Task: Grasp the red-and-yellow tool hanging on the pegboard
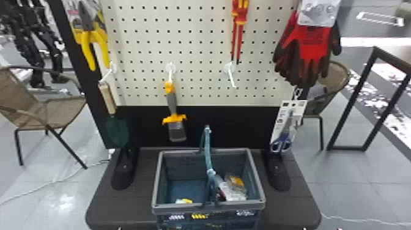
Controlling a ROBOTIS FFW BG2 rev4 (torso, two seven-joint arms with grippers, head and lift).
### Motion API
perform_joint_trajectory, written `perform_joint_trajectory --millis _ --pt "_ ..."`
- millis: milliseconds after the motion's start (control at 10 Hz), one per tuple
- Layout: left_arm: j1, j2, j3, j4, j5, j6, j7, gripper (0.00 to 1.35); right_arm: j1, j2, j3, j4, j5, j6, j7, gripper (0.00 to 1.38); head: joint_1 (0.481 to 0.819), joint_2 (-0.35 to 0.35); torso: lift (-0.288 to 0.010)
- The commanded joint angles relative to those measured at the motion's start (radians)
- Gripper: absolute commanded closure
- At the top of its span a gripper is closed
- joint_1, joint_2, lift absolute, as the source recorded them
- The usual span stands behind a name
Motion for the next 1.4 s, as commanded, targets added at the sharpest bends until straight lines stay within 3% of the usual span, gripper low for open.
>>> perform_joint_trajectory --millis 0,500,600,800,1000,1300 --pt "0.000 0.000 0.000 0.000 0.002 0.000 -0.001 0.17 0.000 0.000 0.000 0.000 0.000 0.000 0.000 0.31 0.549 0.000 -0.100" --pt "0.000 0.003 -0.002 0.000 0.002 0.002 -0.001 0.17 0.000 -0.002 0.000 -0.020 0.002 0.000 0.000 0.31 0.549 0.000 -0.100" --pt "0.000 0.003 0.000 0.000 0.003 0.000 -0.001 0.17 0.009 -0.006 0.000 -0.112 0.008 0.048 0.000 0.31 0.549 0.000 -0.100" --pt "0.000 0.005 -0.002 0.000 0.003 0.002 0.000 0.17 0.018 -0.018 -0.009 -0.387 0.072 0.258 0.000 0.31 0.549 0.000 -0.100" --pt "0.000 0.003 -0.003 0.000 0.005 0.005 0.000 0.17 -0.005 -0.026 -0.009 -0.614 0.061 0.500 0.003 0.31 0.549 0.000 -0.100" --pt "0.000 0.003 -0.005 0.000 0.005 0.009 0.000 0.17 -0.152 -0.031 0.025 -0.807 0.074 0.819 0.080 0.31 0.549 0.000 -0.100"
